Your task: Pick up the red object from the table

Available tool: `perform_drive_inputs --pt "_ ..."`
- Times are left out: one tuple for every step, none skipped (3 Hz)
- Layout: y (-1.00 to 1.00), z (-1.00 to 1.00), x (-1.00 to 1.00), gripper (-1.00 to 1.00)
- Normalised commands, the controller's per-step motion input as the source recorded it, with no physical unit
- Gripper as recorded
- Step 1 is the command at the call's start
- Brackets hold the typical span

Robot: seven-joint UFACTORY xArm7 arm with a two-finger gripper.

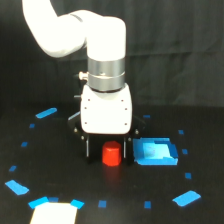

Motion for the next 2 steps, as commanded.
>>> perform_drive_inputs --pt "-0.05 -0.27 0.22 -0.79" --pt "-0.21 0.3 0.19 -1.0"
